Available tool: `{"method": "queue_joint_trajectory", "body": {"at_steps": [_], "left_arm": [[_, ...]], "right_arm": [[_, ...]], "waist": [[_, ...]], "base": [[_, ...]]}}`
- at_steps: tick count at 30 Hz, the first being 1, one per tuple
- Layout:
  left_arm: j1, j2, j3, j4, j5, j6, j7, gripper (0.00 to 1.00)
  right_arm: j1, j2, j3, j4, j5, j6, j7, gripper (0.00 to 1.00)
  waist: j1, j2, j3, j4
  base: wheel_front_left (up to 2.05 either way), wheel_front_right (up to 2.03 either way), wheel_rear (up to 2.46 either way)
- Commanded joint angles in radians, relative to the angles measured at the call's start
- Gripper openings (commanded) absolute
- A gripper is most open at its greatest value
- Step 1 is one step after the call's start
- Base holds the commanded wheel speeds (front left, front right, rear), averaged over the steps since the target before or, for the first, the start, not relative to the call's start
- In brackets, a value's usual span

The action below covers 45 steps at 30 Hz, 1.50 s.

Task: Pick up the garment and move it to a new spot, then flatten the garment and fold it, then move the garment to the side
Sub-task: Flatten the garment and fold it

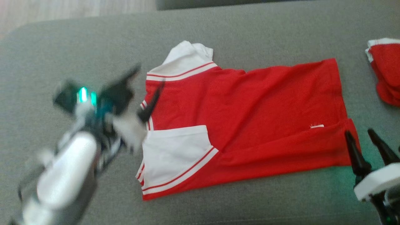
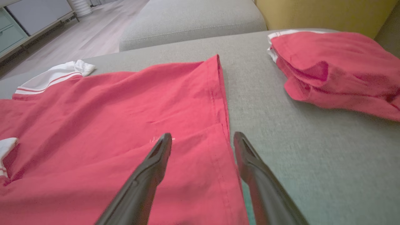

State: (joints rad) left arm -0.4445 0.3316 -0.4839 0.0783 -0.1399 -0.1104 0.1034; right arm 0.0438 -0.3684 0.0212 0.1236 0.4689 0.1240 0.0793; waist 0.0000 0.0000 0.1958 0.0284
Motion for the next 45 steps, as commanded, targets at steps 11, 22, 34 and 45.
{"method": "queue_joint_trajectory", "body": {"at_steps": [11,22,34,45], "left_arm": [[-0.620,0.152,-0.435,0.286,-0.304,-0.020,0.156,1.00],[-0.817,0.168,-0.692,0.523,-0.375,-0.020,0.077,1.00],[-0.905,0.141,-0.775,0.675,-0.357,-0.020,-0.026,1.00],[-0.934,0.108,-0.792,0.734,-0.350,-0.020,-0.058,1.00]], "right_arm": [[-0.152,-0.022,0.043,-0.067,-0.001,0.007,-0.017,1.00],[-0.203,-0.020,0.051,-0.048,0.018,0.007,-0.051,1.00],[-0.227,-0.015,0.067,-0.015,0.030,0.007,-0.081,1.00],[-0.236,-0.014,0.071,0.000,0.032,0.007,-0.093,1.00]], "waist": [[0.0000,0.0000,0.200,-0.108],[0.0000,0.0000,0.289,-0.159],[0.0000,0.0000,0.313,-0.182],[0.0000,0.0000,0.325,-0.196]], "base": [[0.00,0.00,0.00],[0.00,0.00,0.00],[0.00,0.00,0.00],[0.00,0.00,0.00]]}}
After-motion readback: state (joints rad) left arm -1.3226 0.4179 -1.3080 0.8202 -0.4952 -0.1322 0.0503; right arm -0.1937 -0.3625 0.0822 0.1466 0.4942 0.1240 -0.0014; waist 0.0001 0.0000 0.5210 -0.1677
